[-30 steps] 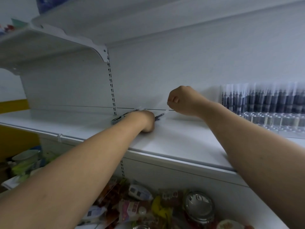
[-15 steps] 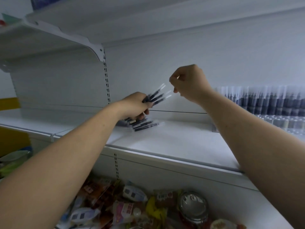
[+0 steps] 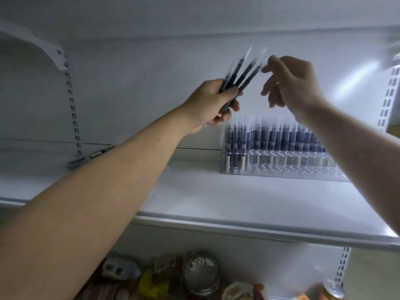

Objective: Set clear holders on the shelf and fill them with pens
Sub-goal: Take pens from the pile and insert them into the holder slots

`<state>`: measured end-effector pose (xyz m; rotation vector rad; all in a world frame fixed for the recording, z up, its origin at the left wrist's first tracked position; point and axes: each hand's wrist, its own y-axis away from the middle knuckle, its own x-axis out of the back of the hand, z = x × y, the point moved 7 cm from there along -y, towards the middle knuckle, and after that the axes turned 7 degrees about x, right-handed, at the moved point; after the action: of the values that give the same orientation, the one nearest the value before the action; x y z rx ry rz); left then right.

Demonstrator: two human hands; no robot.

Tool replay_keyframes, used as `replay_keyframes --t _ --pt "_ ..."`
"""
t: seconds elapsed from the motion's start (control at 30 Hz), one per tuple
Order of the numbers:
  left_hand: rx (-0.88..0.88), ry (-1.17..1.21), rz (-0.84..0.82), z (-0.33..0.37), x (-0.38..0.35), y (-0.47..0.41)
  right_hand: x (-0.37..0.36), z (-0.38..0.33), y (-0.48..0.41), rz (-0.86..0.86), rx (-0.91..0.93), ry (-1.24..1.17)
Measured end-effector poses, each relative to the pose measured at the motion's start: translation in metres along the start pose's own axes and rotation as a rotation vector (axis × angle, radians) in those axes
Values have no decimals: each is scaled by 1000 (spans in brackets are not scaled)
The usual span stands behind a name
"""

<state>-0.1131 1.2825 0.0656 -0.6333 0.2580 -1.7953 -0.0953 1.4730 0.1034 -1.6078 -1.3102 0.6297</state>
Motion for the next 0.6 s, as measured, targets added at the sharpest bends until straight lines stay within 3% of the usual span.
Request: replay_keyframes --t 0.23,0.43,0.6 --pt "2 -45 -121 6 -43 -35 38 30 -7 6 -111 -167" --pt "-11 -74 -124 -17 -56 -22 21 62 19 -78 -200 -334" --pt "-32 -32 -101 -23 -51 -15 20 59 25 -24 -230 -462"
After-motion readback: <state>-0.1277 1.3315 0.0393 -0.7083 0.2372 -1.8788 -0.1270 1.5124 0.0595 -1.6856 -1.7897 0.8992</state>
